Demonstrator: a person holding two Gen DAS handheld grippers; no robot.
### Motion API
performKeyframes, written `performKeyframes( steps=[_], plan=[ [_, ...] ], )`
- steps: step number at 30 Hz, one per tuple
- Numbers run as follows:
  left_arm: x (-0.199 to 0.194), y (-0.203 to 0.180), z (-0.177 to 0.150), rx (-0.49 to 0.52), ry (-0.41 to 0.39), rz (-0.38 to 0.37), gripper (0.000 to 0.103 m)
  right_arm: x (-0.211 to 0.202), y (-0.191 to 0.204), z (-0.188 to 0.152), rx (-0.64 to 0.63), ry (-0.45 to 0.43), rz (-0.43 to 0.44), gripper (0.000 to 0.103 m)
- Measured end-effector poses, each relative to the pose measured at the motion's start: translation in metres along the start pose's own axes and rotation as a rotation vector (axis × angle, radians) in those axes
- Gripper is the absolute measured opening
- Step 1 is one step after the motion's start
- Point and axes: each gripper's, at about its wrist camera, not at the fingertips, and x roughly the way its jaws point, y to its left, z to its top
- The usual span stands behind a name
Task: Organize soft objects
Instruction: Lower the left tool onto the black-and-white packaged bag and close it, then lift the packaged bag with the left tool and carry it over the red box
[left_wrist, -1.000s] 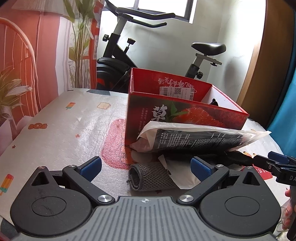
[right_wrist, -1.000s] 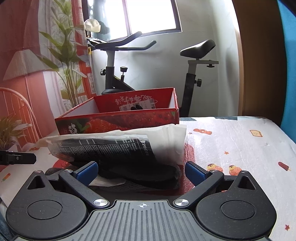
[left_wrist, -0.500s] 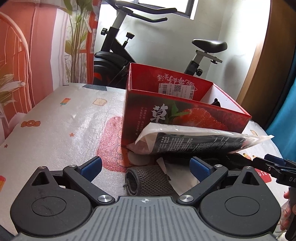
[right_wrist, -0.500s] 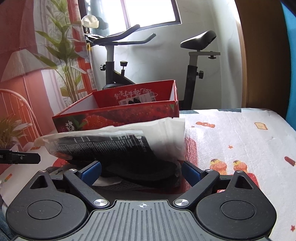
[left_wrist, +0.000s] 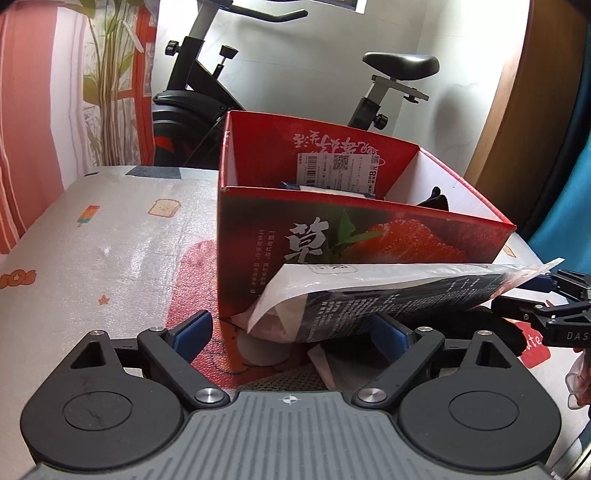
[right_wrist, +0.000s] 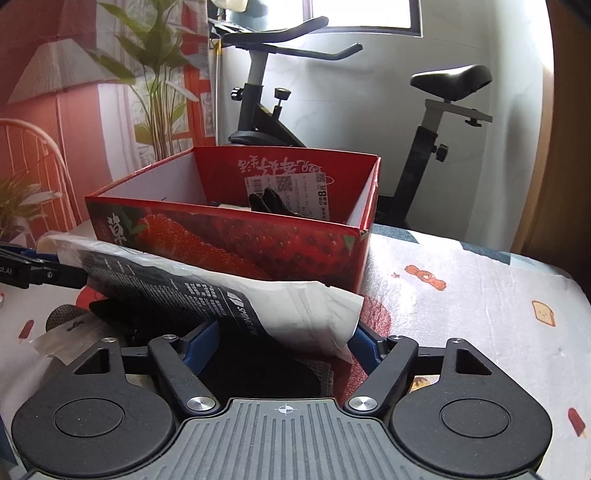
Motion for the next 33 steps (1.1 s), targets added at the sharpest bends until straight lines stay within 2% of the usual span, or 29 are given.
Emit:
performKeyframes(
  steps=[4,6,8,9,10,13,15,17,26,28,30,32,33],
  plan=[
    [0.006,-0.003,0.006,0.026,-0.016,-0.053,0.093,0.001,-0.005,0.007,0.006,0.008,0.008,0.058],
    [0.01,-0.003,0.008,0.033,-0.014,-0.065,0.092,0.003,-0.009,0.01,0.015,0.016,0.009,0.055],
    [0.015,-0.002,0.01,0.028,-0.009,-0.083,0.084,0.005,-0.01,0.013,0.018,0.022,0.008,0.051],
    [0.017,-0.001,0.01,0.022,-0.006,-0.094,0.074,0.006,-0.01,0.013,0.02,0.023,0.006,0.05],
    [0.019,-0.001,0.011,0.017,0.002,-0.106,0.069,0.007,-0.011,0.014,0.023,0.024,0.004,0.047],
    [0.019,0.001,0.011,0.013,0.002,-0.087,0.056,0.008,-0.011,0.017,0.029,0.027,0.004,0.041],
    [0.017,0.004,0.012,0.004,0.008,-0.08,0.049,0.009,-0.012,0.02,0.028,0.031,0.002,0.036],
    [0.016,0.007,0.013,-0.004,0.013,-0.082,0.047,0.008,-0.012,0.022,0.023,0.033,0.008,0.029],
    [0.015,0.006,0.02,-0.002,0.023,-0.072,0.047,0.014,-0.022,0.028,0.034,0.053,0.017,0.023],
    [0.018,0.005,0.021,-0.005,0.031,-0.074,0.051,0.017,-0.025,0.03,0.049,0.062,0.023,0.024],
    [0.021,0.005,0.021,0.001,0.031,-0.076,0.053,0.021,-0.027,0.032,0.053,0.072,0.039,0.027],
    [0.024,0.003,0.019,0.004,0.022,-0.067,0.054,0.025,-0.027,0.032,0.05,0.077,0.066,0.039],
    [0.027,0.002,0.018,0.0,0.028,-0.064,0.054,0.026,-0.025,0.032,0.042,0.077,0.075,0.041]
  ],
)
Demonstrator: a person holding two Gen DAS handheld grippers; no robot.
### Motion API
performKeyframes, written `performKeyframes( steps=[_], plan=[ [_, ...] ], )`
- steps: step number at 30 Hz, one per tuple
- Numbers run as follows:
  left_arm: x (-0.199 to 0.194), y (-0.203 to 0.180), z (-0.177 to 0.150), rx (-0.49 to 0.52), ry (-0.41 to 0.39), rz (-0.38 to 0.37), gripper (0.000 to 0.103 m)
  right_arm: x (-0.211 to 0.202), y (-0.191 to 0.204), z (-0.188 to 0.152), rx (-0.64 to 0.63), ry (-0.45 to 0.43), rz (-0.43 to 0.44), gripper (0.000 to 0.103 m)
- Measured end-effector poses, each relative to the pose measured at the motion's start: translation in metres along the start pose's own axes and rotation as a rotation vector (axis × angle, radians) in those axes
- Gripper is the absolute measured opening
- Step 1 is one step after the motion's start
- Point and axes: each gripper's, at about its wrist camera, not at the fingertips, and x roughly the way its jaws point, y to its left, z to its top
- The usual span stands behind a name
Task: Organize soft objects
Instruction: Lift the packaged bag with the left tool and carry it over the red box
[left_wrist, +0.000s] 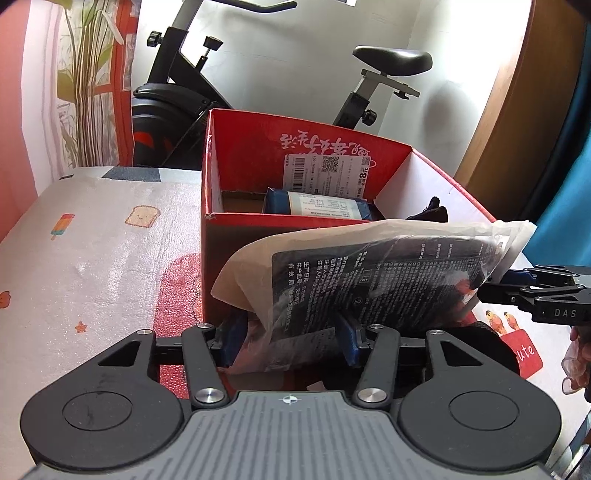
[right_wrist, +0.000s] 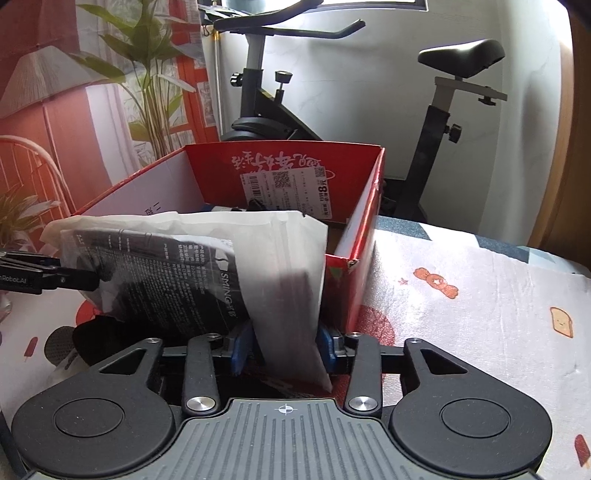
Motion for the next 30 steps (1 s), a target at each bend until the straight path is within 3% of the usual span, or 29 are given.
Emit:
performKeyframes(
  steps=[3,8,14,23,30],
  plan=[
    [0.003,-0.002,-0.002,-0.011,0.005,-0.003,0.054,0.002,0.007,0.003,-0.034,0.011,0.01,0.039],
    [-0.012,-0.005,-0.001,-0.01,-0.012,-0.012,0.054,-0.009,0.018,0.007,-0.051,-0.001,0.045,0.022],
    [-0.045,-0.005,0.009,-0.043,-0.055,-0.047,0.053,-0.042,0.032,0.021,-0.061,-0.054,0.057,0.02],
    [-0.089,-0.012,0.066,-0.014,-0.196,-0.07,0.053,-0.083,0.038,0.093,-0.11,-0.14,0.07,0.019],
    [-0.065,-0.004,0.105,-0.064,-0.184,-0.095,0.05,-0.068,0.025,0.151,-0.139,-0.173,0.022,0.02]
  ],
)
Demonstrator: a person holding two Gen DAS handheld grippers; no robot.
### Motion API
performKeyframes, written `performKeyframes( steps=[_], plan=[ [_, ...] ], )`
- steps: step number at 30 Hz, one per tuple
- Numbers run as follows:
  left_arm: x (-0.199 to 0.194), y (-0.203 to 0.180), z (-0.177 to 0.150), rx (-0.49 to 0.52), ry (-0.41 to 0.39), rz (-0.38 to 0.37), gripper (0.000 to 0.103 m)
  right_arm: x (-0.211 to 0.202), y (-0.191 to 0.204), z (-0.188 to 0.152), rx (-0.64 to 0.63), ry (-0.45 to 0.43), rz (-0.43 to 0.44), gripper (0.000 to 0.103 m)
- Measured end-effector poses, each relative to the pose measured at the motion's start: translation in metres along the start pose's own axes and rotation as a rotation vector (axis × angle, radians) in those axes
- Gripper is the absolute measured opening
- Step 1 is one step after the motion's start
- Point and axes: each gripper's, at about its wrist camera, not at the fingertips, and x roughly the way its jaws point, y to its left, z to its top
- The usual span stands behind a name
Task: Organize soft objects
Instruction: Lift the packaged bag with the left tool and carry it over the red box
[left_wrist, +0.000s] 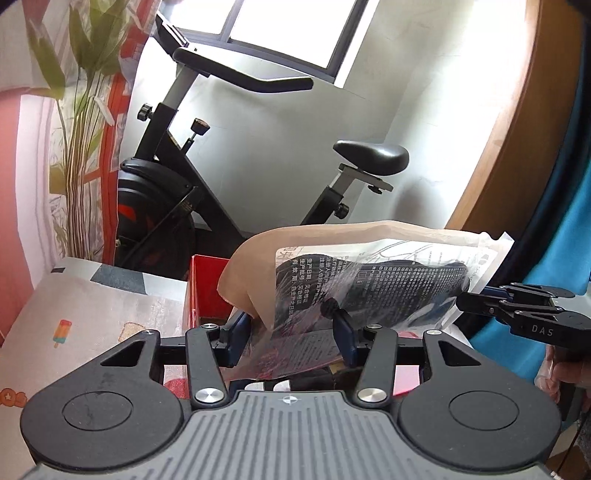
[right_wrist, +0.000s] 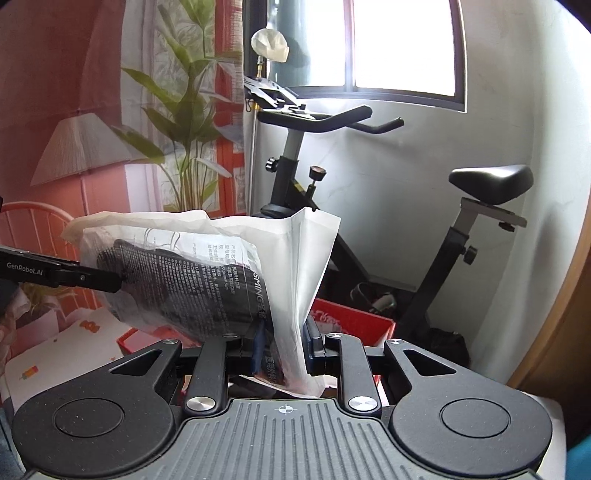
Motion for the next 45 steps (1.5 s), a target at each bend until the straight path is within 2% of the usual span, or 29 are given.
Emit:
performKeyframes(
  steps=[3,8,18,25,32,37,41,45],
  plan=[
    [0.016,0.008,0.01,-0.042,-0.002,0.013,0.048,0.018,-0.011,0.009,0.011,0.004,-0.012,0.02],
    [0.021,0.004,0.027,-0.012,-0.02,0.06,0.048,0.032,-0.016,0.013,-0.002,0.004,-0.013,0.02],
    [0.013,-0.022,0.034,0.045,-0.029,0.059,0.048,0.006,-0.028,0.003,0.014,-0.064,-0.022,0.02],
    [0.024,-0.034,0.06,0.133,-0.062,0.039,0.048,0.0,-0.044,0.014,0.013,-0.118,-0.057,0.02],
    [0.081,-0.005,0.069,0.107,0.002,0.044,0.046,0.062,-0.059,0.022,-0.029,-0.071,-0.093,0.019],
    [0.13,0.011,0.054,0.143,0.078,0.103,0.044,0.119,-0.07,0.01,-0.025,0.012,-0.118,0.019],
    [0.151,0.022,0.053,0.124,0.093,0.133,0.044,0.149,-0.068,0.0,-0.058,0.068,-0.13,0.018],
    [0.163,0.021,0.05,0.201,0.103,0.169,0.043,0.171,-0.062,-0.01,-0.103,0.107,-0.149,0.017]
  ],
)
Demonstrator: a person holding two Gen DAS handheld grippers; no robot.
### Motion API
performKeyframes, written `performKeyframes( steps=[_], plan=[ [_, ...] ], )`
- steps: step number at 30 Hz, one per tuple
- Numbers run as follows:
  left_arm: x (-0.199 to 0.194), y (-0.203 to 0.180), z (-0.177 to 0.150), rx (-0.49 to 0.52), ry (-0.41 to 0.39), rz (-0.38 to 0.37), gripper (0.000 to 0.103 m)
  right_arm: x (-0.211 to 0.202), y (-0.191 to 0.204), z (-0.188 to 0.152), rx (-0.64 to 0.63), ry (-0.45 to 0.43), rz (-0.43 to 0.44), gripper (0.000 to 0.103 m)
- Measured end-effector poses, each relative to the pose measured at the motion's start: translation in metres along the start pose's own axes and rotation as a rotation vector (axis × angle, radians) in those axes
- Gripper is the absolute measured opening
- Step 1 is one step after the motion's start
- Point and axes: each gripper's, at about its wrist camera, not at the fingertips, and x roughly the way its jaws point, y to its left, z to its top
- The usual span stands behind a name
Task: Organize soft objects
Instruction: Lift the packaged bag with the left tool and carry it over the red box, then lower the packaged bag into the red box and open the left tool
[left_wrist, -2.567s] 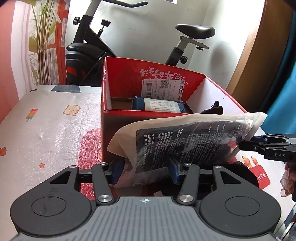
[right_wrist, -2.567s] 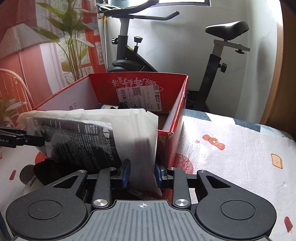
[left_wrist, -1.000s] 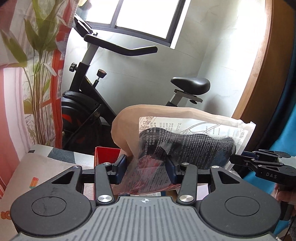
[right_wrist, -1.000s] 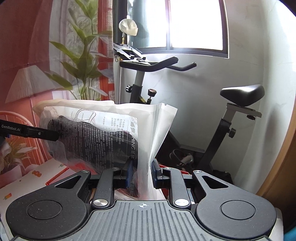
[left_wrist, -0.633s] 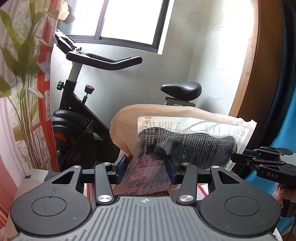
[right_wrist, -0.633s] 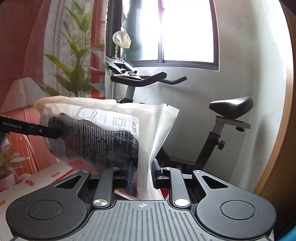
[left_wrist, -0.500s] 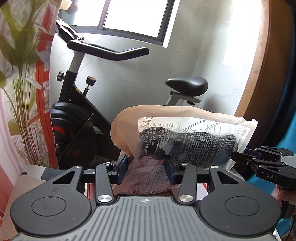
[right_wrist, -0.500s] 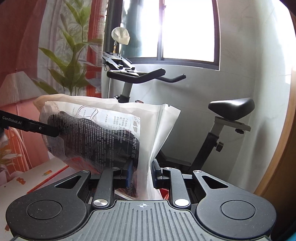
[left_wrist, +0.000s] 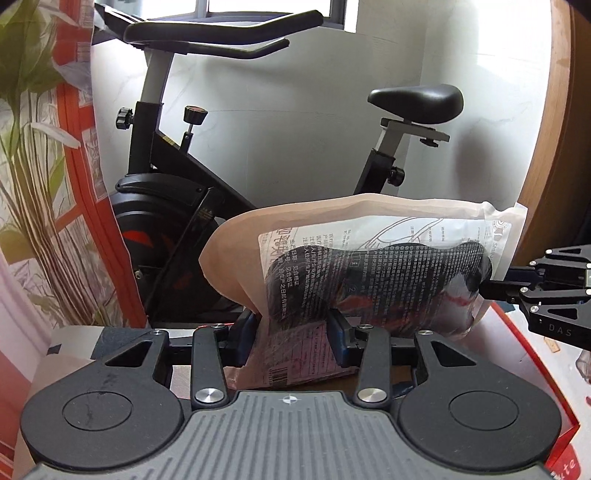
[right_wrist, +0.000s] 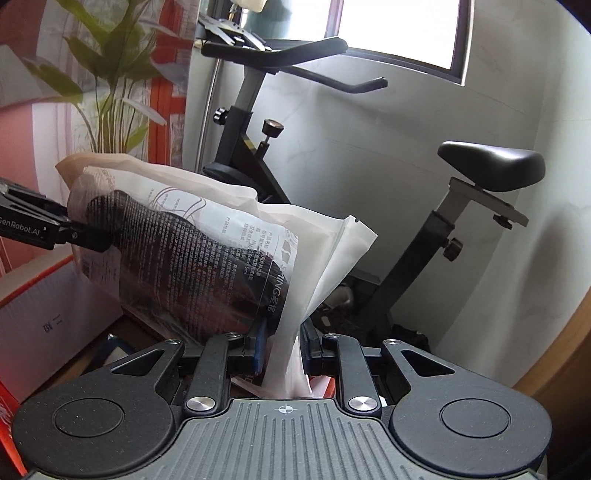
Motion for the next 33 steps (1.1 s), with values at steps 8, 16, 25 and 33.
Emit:
performKeyframes(
  steps=[8,16,25,33],
  plan=[
    [0.013,-0.007,-0.009,0.06,0.054,0.024,0.042,0.02,0.009,-0.013,-0.058,0.06,-0.024,0.017],
    [0.034,-0.012,-0.015,0.105,0.16,0.048,0.047,0.035,0.012,-0.026,-0.051,0.153,-0.04,0.031],
    [0.007,0.0,-0.008,0.027,0.094,0.006,0.064,0.001,0.001,-0.017,0.002,0.047,-0.038,0.047],
    [-0.012,0.006,0.0,-0.015,0.027,0.04,0.063,-0.013,0.004,-0.004,-0.083,0.001,-0.033,0.038]
  ],
)
